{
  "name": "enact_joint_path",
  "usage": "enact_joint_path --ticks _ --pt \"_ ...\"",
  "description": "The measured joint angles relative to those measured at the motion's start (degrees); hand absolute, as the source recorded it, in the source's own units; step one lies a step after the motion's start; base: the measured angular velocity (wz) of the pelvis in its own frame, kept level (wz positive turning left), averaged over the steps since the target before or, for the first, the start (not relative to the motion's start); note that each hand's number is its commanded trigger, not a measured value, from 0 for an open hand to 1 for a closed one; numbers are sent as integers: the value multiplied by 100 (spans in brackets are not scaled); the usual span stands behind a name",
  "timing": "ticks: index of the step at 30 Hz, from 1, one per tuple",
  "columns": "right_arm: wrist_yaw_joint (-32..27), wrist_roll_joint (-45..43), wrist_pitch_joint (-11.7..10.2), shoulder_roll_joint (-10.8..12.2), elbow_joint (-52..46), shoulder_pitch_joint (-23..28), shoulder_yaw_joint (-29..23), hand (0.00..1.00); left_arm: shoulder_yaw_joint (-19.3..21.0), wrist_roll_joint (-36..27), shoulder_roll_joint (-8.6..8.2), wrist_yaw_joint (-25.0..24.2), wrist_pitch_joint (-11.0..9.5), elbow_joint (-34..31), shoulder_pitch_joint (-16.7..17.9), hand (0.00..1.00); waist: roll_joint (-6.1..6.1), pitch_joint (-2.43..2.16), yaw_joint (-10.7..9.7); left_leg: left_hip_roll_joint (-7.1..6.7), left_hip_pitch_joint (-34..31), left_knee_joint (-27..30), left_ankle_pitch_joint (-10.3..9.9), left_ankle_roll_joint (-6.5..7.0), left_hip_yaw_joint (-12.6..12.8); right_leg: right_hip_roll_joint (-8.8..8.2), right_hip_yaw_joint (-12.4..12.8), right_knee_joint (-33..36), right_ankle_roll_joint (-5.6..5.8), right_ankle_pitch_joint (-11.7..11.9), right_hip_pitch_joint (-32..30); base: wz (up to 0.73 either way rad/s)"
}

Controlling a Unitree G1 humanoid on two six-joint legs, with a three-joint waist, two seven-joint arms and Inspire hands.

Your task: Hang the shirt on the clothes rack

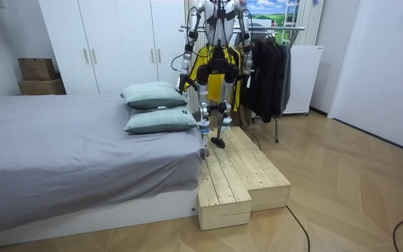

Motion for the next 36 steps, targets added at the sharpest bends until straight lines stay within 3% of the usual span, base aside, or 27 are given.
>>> enact_joint_path --ticks 6,12,23,27,30,32,34,35,36 --pt "-4 3 -184 -11 13 0 156 0 -28 -94 4 -14 -99 0 -3 0 8 4 9 -17 -52 68 10 -11 -38 -5 47 -6 11 -5 -18 2" --pt "0 0 -201 -11 25 -1 179 0 -85 -108 4 -25 -118 0 -5 0 4 -2 9 -32 -66 63 -2 17 -35 -21 42 -5 48 16 -24 0" --pt "-2 2 -266 -25 37 -5 233 0 -186 -112 4 8 -152 0 -6 0 20 -8 16 -26 -69 46 -15 30 -25 -59 -134 3 41 32 -37 1" --pt "-6 -105 -269 -38 27 -49 237 0 -212 -116 4 121 -223 0 -27 0 18 -41 71 -10 -147 101 -10 15 -55 -73 -233 23 -4 31 -135 10" --pt "-8 -130 -303 -92 2 -75 400 0 -219 -278 7 245 -249 -3 -196 0 20 -58 169 -17 -349 244 -18 -15 -225 -109 -424 152 -48 -42 -302 28" --pt "-2 -459 -301 -139 -5 -204 408 0 -207 -403 -2 302 -330 -3 -332 0 67 -38 211 -33 -515 329 -10 -31 -359 -154 -567 218 -66 -83 -428 40" --pt "-3 -787 -330 -193 11 -381 403 0 -130 -456 -66 300 -565 -11 -514 0 131 -24 277 -32 -730 438 35 -91 -458 -249 -825 213 -103 -83 -503 60" --pt "-6 -805 -355 -202 20 -397 402 0 -130 -464 -86 298 -651 -16 -548 0 150 -25 289 -25 -778 464 58 -105 -443 -283 -899 215 -123 -95 -519 93" --pt "-17 -804 -376 -218 24 -404 402 0 -161 -577 -125 293 -828 -55 -592 0 168 -19 276 -3 -857 508 123 -139 -328 -372 -1148 216 -164 -123 -527 119"
